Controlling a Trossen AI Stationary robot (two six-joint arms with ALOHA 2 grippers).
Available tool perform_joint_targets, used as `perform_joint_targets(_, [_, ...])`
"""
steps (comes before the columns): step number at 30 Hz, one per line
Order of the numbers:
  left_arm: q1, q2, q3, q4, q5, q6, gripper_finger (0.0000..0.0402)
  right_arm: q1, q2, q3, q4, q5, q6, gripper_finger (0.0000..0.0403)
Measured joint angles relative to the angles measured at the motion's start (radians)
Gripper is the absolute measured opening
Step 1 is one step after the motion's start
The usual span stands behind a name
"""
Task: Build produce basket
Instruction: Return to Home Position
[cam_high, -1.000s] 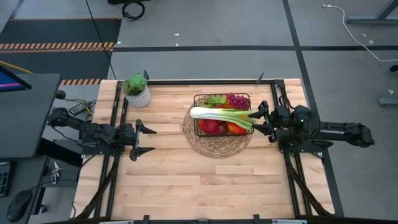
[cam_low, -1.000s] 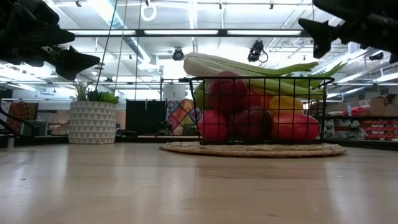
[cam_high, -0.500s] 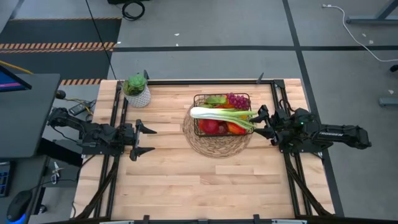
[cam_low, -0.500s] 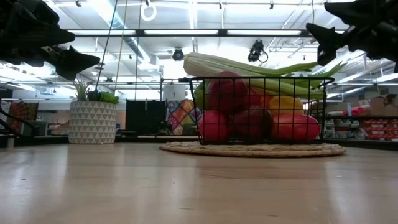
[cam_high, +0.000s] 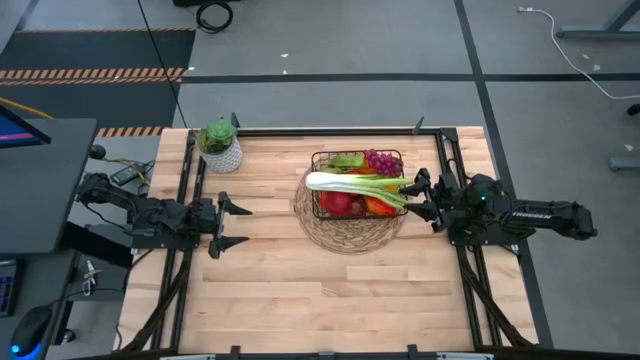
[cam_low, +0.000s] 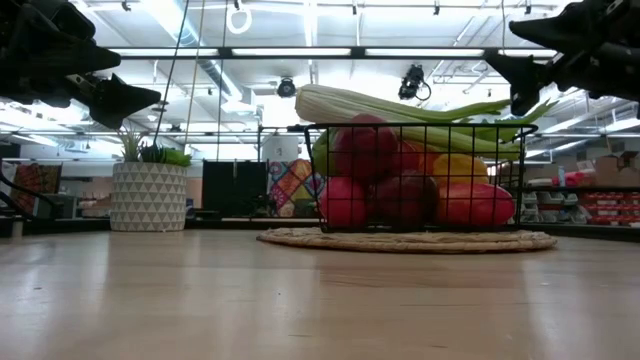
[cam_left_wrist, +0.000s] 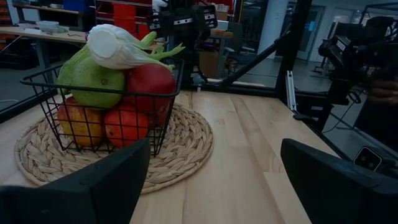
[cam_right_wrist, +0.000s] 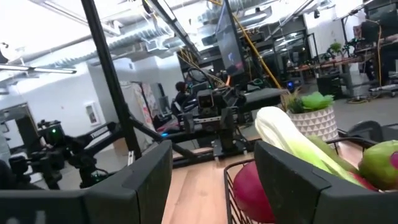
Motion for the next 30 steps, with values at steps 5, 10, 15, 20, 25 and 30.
perform_joint_targets(5, [0.0,0.0,0.0,0.0,0.0,0.0,0.0369,0.0,0.0,0.0,0.005,0.001,0.067,0.0232])
perform_joint_targets(10, [0.0,0.0,0.0,0.0,0.0,0.0,0.0369,0.0,0.0,0.0,0.005,0.001,0.076,0.0233])
perform_joint_targets(15, [0.0,0.0,0.0,0.0,0.0,0.0,0.0369,0.0,0.0,0.0,0.006,0.001,0.075,0.0232])
perform_joint_targets(20, [0.0,0.0,0.0,0.0,0.0,0.0,0.0369,0.0,0.0,0.0,0.006,0.001,0.075,0.0233])
perform_joint_targets(25, [0.0,0.0,0.0,0.0,0.0,0.0,0.0369,0.0,0.0,0.0,0.006,0.001,0.075,0.0232])
perform_joint_targets(30, [0.0,0.0,0.0,0.0,0.0,0.0,0.0369,0.0,0.0,0.0,0.006,0.001,0.075,0.0233])
